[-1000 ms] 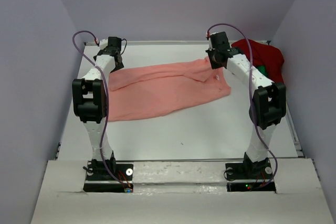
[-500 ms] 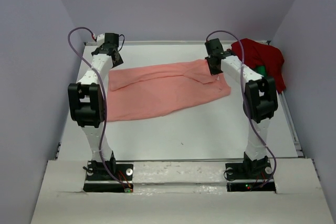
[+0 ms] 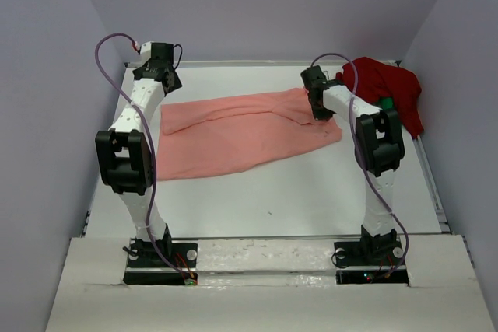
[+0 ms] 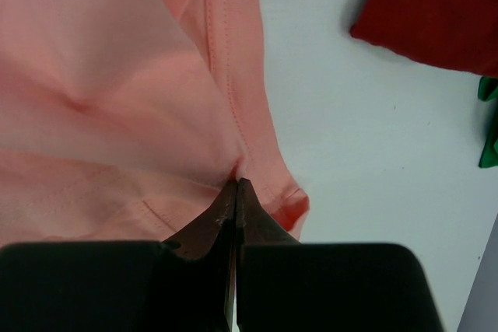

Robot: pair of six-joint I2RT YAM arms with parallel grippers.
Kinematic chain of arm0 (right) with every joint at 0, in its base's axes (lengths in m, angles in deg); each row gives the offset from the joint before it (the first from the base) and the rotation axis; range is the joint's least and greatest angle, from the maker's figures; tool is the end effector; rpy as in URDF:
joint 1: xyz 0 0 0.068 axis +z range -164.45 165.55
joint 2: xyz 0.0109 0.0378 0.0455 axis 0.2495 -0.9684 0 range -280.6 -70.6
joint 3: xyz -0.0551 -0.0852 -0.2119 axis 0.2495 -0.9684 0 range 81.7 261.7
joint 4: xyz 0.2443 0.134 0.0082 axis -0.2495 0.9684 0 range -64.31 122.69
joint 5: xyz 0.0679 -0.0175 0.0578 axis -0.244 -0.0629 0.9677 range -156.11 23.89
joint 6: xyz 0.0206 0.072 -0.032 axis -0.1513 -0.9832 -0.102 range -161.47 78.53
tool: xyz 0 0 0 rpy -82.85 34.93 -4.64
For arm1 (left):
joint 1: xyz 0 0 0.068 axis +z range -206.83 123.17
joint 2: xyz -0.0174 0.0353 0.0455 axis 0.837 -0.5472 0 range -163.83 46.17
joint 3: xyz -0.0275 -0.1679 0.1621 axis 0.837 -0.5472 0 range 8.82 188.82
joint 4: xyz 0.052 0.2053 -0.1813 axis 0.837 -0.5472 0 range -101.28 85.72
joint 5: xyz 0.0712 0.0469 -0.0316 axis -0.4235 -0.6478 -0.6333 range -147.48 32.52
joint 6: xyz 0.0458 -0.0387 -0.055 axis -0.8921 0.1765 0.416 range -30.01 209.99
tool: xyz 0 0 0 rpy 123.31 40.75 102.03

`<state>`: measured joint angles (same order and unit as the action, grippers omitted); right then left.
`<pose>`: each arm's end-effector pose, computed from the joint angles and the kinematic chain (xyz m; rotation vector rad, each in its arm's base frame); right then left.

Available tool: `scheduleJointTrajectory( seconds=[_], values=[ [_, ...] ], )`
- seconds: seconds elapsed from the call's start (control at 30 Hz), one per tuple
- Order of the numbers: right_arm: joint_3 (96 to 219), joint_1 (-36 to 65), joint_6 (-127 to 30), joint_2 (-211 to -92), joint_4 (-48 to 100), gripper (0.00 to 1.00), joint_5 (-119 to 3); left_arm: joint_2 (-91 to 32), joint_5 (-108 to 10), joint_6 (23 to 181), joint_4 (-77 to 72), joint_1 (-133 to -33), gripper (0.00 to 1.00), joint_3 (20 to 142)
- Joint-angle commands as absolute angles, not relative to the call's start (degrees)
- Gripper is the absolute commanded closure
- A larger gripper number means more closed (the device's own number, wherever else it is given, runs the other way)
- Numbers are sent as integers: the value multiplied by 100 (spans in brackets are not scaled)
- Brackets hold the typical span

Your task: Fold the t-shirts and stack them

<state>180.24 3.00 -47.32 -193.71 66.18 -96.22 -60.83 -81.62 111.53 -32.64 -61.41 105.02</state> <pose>0.4534 0.1054 0.1243 -0.1071 2.5623 -0.5600 0.4639 -0.0084 0.2506 -0.5412 2.1257 0.2200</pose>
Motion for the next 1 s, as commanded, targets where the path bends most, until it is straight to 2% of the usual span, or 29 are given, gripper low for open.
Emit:
scheduleJointTrajectory(
  seconds=[0.0,0.07,0.17,0.2,0.27,0.33,0.5,0.8,0.9,0.97],
  values=[
    [18040,190,-5263,-19391,6823,100,-10048,-5693,-8209,11038,-3311,-6184,23,10541],
    [17979,128,-5333,-19408,6876,100,-10039,-5666,-8218,11020,-3302,-6184,23,10488],
    [17882,67,-5430,-19417,6867,55,-9978,-5596,-8192,10985,-3285,-6184,23,10409],
    [17855,67,-5404,-19400,6832,44,-9934,-5587,-8166,10985,-3284,-6184,23,10392],
    [17811,67,-5395,-19330,6753,28,-9951,-5570,-8130,10985,-3276,-6201,23,10339],
    [17837,67,-5290,-19268,6709,19,-9968,-5543,-8121,11011,-3267,-6271,23,10278],
    [17874,67,-5245,-18742,6665,15,-10013,-5255,-8236,11081,-3285,-6701,23,10041],
    [16019,146,-5685,-16545,5900,18,-8634,-4419,-8744,10994,-3354,-7414,23,9311],
    [15660,198,-5764,-16088,5821,24,-8030,-4165,-8807,10967,-3276,-7554,24,8960],
    [15483,199,-5817,-15902,5795,38,-7659,-4093,-8807,10959,-3241,-7616,26,8687]
  ],
)
